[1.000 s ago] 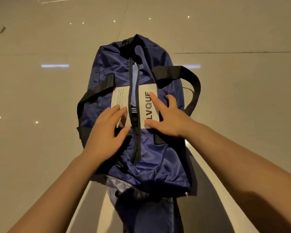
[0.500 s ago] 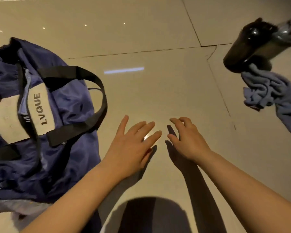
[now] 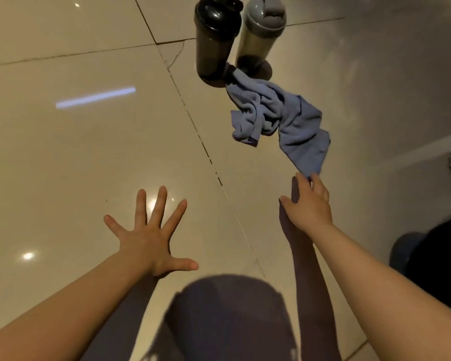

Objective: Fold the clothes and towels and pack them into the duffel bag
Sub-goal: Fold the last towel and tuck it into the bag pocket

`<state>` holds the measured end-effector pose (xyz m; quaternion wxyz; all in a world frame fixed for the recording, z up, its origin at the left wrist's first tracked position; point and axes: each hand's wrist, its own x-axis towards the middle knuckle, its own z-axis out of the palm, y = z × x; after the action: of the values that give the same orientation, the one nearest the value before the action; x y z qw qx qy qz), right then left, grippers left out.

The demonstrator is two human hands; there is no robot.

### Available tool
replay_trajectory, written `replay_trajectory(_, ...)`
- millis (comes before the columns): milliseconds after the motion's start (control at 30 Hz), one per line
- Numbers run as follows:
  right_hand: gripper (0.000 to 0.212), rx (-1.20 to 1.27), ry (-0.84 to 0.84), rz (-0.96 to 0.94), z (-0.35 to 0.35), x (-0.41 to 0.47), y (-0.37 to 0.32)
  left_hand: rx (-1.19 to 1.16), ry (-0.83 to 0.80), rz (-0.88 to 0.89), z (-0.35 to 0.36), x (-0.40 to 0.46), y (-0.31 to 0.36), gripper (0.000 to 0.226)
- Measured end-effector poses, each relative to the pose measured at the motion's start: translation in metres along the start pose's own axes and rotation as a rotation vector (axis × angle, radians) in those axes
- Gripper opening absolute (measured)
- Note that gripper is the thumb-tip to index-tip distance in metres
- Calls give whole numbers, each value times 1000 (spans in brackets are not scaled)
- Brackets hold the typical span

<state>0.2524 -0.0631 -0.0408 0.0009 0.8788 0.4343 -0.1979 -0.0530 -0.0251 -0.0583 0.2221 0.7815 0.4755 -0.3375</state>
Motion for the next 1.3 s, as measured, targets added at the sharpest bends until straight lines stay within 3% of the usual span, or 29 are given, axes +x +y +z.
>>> replay_trajectory(133,72,-211,-131,-154,-16,39,13,66,-92,-48,-8,5,5,121)
replay_trajectory(200,70,-180,-196,-133,-19,45,15,86,-136,-64,-12,4,7,122)
replay_trajectory(300,60,-192,-90,-144,-9,32,14,88,-170,-72,-15,5,7,122)
replay_trajectory(433,36,-171,134,-366,24,-22,14,117,-218,-42,-26,2,4,127)
replay_trajectory(533,43,-135,227,-501,47,-75,16,87,-203,35,-48,-5,0,119)
replay_trajectory(633,44,-111,93,-504,66,-119,16,37,-108,183,-65,-40,5,79)
replay_trajectory(800,23,149,-350,-257,35,-172,-10,236,-53,383,-82,-153,14,64)
replay_trajectory(1000,19,597,-487,-227,-94,-244,-87,110,247,315,-116,-302,10,64)
replay_trajectory(1133,19,827,-532,-335,-186,-308,-127,-191,521,244,-117,-380,0,60)
replay_trajectory(1300,15,923,-536,-541,-273,-400,-156,-682,799,254,-95,-468,-3,59)
